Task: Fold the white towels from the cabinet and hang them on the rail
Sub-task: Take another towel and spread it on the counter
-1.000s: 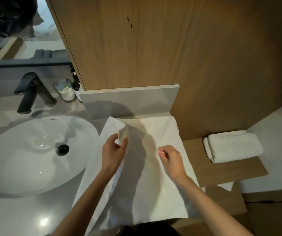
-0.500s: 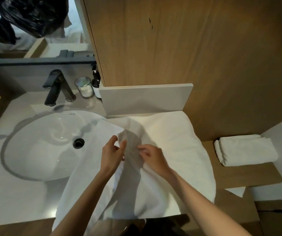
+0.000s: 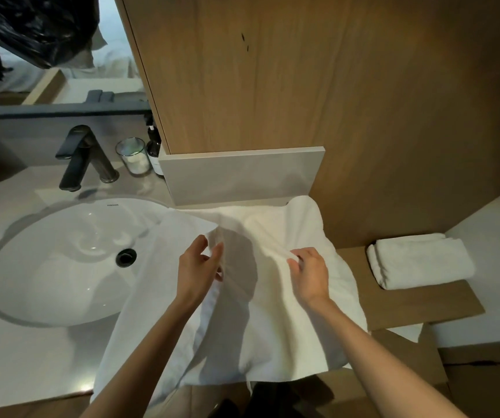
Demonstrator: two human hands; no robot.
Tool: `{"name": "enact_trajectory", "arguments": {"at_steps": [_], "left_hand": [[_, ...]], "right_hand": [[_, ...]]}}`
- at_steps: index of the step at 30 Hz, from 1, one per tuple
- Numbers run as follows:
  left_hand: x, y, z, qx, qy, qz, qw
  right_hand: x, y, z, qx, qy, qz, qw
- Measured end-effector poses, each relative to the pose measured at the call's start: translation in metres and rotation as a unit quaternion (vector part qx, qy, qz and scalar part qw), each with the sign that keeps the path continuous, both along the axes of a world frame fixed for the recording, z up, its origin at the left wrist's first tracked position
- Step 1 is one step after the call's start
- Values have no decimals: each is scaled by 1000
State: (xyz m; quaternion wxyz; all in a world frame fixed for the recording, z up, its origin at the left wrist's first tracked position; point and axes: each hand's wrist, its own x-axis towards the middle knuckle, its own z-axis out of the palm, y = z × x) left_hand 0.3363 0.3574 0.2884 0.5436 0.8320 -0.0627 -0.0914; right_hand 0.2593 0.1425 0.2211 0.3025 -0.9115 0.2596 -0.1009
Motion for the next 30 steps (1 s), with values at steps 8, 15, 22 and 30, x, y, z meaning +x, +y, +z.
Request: {"name": "enact_trajectory", "arguments": {"at_steps": [8, 15, 22, 30], "left_hand": [[4, -14, 10, -30, -19, -7, 999], [12, -19, -19, 72, 20, -45, 996], [12, -22, -39, 76, 100, -52, 991], [14, -22, -45, 84, 113, -41, 989]], "right_hand": [[6, 96, 1, 140, -41, 44, 988], [5, 81, 11, 363, 10, 64, 930], [15, 15, 12, 375, 29, 15, 926], [83, -41, 8, 176, 69, -42, 981]]}}
